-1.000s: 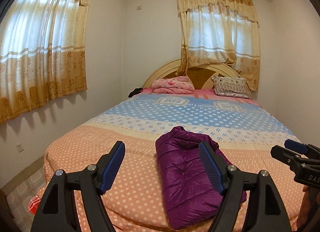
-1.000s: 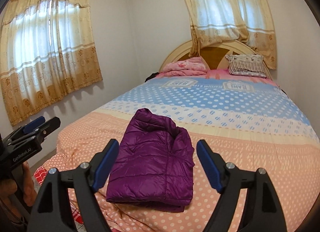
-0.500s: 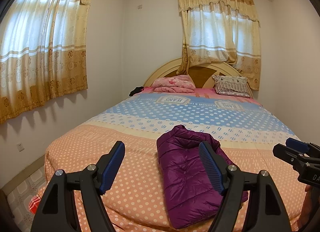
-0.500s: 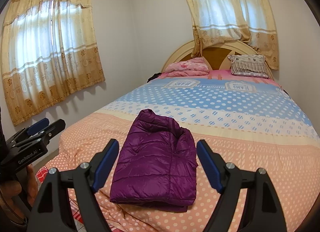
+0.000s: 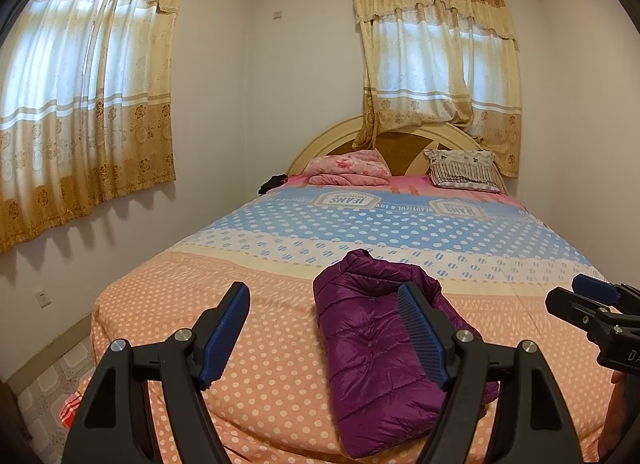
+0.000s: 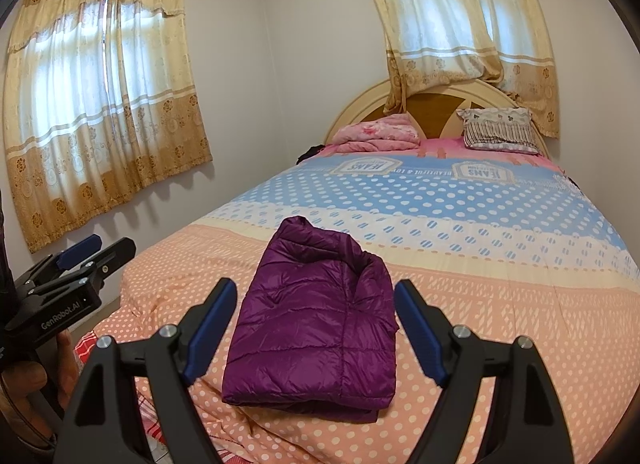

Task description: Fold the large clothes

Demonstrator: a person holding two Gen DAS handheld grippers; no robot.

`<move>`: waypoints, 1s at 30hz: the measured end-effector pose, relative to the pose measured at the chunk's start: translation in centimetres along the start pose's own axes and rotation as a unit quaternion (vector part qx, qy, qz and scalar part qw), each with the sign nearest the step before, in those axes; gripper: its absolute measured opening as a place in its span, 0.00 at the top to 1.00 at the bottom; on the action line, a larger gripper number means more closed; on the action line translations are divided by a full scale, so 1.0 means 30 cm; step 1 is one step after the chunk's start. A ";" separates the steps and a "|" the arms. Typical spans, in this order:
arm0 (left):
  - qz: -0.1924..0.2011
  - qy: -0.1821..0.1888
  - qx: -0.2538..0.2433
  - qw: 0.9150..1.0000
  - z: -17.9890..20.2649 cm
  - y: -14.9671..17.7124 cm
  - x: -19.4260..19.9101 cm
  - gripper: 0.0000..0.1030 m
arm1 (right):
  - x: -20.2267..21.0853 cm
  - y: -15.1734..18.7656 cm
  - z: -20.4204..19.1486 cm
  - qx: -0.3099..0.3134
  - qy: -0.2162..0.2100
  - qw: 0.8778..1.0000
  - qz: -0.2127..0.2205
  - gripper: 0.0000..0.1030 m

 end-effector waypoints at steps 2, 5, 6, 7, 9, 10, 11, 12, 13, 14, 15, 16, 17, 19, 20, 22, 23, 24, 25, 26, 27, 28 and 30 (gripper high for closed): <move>0.000 0.000 0.000 1.000 0.001 0.000 0.001 0.25 | 0.001 0.000 0.001 0.000 0.000 1.000 0.000 0.19; -0.001 0.000 0.000 1.000 0.002 0.001 0.000 0.25 | 0.001 0.004 -0.002 0.000 0.000 1.000 0.000 0.18; -0.001 0.000 0.001 1.000 0.001 0.001 0.001 0.25 | 0.001 0.004 -0.001 0.000 -0.001 1.000 0.000 0.18; -0.002 0.001 0.000 1.000 0.000 0.000 0.002 0.25 | 0.001 0.004 -0.003 -0.001 -0.001 1.000 0.000 0.18; -0.001 0.001 -0.001 1.000 -0.001 -0.001 0.002 0.25 | 0.002 0.009 -0.001 -0.001 -0.003 1.000 0.000 0.18; -0.001 0.001 -0.001 1.000 0.000 -0.002 0.001 0.25 | 0.002 0.012 -0.002 -0.003 -0.003 1.000 -0.001 0.18; -0.002 0.000 -0.001 1.000 0.000 -0.002 0.002 0.25 | 0.004 0.015 -0.003 -0.003 -0.004 1.000 -0.001 0.18; -0.002 0.001 -0.001 1.000 -0.003 -0.002 0.000 0.25 | 0.004 0.016 -0.005 -0.004 -0.004 1.000 -0.001 0.18; -0.003 0.001 -0.001 1.000 -0.004 -0.002 -0.001 0.25 | 0.004 0.018 -0.006 -0.004 -0.004 1.000 -0.001 0.18; -0.003 0.001 0.000 1.000 -0.006 -0.003 -0.001 0.25 | 0.004 0.016 -0.003 -0.003 -0.004 1.000 -0.001 0.18; -0.004 0.001 -0.001 1.000 -0.009 -0.003 -0.005 0.25 | 0.003 0.018 -0.004 -0.003 -0.004 1.000 -0.002 0.18; -0.005 0.001 -0.001 1.000 -0.012 -0.003 -0.007 0.25 | 0.004 0.018 -0.003 -0.004 -0.004 1.000 -0.002 0.18; -0.006 0.002 0.000 1.000 -0.013 -0.003 -0.007 0.25 | 0.003 0.020 -0.004 -0.004 -0.004 1.000 -0.002 0.18; -0.006 0.002 -0.002 1.000 -0.014 -0.003 -0.009 0.25 | 0.003 0.022 -0.006 -0.004 -0.004 1.000 -0.003 0.18; -0.006 0.001 -0.002 1.000 -0.013 -0.003 -0.008 0.25 | 0.001 0.025 -0.005 -0.004 -0.005 1.000 -0.004 0.18; -0.007 0.002 -0.002 1.000 -0.015 -0.003 -0.010 0.25 | 0.002 0.028 -0.009 -0.004 -0.005 1.000 -0.004 0.18; -0.007 0.001 -0.003 1.000 -0.015 -0.003 -0.010 0.25 | -0.002 0.026 -0.010 -0.005 -0.005 1.000 -0.004 0.18; -0.008 0.001 -0.004 1.000 -0.016 -0.003 -0.012 0.25 | -0.003 0.027 -0.012 -0.005 -0.005 1.000 -0.005 0.18; -0.009 0.001 -0.004 1.000 -0.018 -0.003 -0.014 0.25 | -0.001 0.028 -0.014 -0.005 -0.005 1.000 -0.005 0.18; -0.009 0.002 -0.004 1.000 -0.021 -0.003 -0.015 0.25 | -0.003 0.027 -0.013 -0.005 -0.005 1.000 -0.004 0.18; -0.009 0.002 -0.004 1.000 -0.023 -0.003 -0.017 0.25 | -0.004 0.026 -0.013 -0.005 -0.005 1.000 -0.004 0.18; -0.010 0.003 -0.004 1.000 -0.024 -0.002 -0.020 0.25 | -0.004 0.027 -0.014 -0.005 -0.005 1.000 -0.005 0.18; -0.011 0.005 -0.005 1.000 -0.026 -0.002 -0.025 0.25 | -0.003 0.027 -0.013 -0.005 -0.005 1.000 -0.005 0.18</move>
Point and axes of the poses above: each gripper's, at about its wrist camera, not at the fingertips, and x roughly against the way its jaws point, z to its right, y to its underside, the point moved 3 cm from there along -x, roughly the way its jaws point
